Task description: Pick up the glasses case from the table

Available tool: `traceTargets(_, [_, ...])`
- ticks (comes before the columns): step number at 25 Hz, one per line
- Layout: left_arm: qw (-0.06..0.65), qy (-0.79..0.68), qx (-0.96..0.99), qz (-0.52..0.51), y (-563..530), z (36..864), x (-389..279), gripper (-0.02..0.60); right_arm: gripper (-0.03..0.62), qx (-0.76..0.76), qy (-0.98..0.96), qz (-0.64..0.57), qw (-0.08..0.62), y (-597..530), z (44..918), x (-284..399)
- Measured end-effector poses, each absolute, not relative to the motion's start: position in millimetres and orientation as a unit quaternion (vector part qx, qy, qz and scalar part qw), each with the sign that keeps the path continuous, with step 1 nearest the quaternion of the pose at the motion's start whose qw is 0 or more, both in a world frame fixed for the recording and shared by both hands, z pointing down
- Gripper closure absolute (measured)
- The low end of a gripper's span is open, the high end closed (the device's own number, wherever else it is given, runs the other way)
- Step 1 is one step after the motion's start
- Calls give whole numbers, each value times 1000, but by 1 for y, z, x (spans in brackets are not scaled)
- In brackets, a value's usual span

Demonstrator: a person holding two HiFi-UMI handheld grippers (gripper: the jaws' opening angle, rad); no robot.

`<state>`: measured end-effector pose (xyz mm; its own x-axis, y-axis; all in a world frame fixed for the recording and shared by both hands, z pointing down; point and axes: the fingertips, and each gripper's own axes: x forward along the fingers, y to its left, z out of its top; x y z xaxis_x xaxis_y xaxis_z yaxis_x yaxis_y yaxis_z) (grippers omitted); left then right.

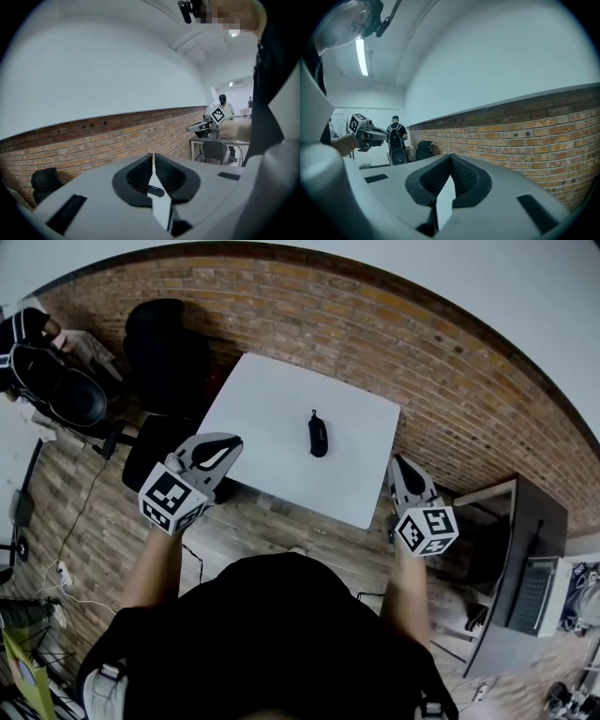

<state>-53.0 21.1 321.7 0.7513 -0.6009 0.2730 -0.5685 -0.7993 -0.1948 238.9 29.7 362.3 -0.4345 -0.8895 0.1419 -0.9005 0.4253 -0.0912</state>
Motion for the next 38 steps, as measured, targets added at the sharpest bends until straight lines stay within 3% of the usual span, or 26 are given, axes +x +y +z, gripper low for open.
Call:
traceTargets(19, [51, 331, -926, -175, -9, 334, -9, 557, 580, 485, -870, 86, 25, -27, 373, 266])
traceTargets(38, [37, 339, -927, -157, -24, 336, -32, 555, 580, 482, -871, 90, 28, -44, 369, 248])
